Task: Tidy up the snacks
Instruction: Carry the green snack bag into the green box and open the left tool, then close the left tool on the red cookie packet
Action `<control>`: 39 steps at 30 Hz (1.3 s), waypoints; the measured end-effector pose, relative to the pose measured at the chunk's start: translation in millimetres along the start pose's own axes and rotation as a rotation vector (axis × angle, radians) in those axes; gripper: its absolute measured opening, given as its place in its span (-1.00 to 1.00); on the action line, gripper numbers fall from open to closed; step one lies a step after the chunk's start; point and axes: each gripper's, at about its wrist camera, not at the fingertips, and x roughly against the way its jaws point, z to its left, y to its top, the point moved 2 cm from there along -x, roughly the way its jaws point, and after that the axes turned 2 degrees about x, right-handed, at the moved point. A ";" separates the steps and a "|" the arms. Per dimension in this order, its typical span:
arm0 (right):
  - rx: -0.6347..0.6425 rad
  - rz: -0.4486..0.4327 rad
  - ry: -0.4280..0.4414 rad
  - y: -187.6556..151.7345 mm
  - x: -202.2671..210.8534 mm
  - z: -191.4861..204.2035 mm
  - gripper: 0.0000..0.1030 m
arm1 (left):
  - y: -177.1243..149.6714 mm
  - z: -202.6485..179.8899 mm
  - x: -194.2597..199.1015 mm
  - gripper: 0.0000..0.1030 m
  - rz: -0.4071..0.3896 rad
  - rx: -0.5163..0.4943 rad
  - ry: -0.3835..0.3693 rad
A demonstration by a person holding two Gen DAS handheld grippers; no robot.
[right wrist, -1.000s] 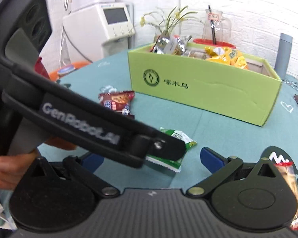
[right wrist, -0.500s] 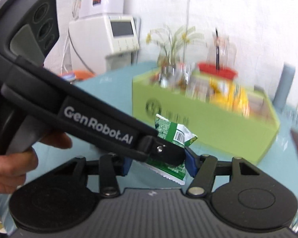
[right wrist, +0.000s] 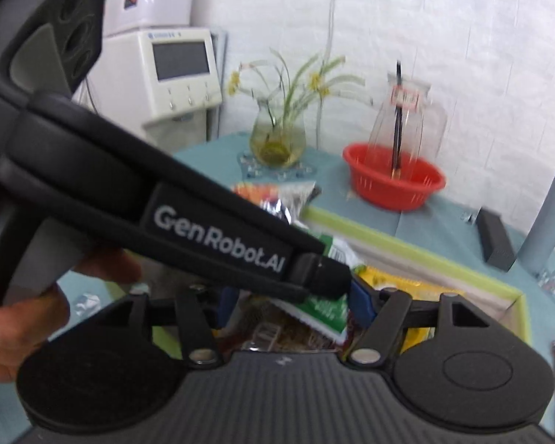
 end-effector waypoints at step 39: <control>0.007 0.069 0.135 -85.0 56.0 137.0 0.99 | -141.2 73.3 117.4 0.41 -0.029 0.196 0.133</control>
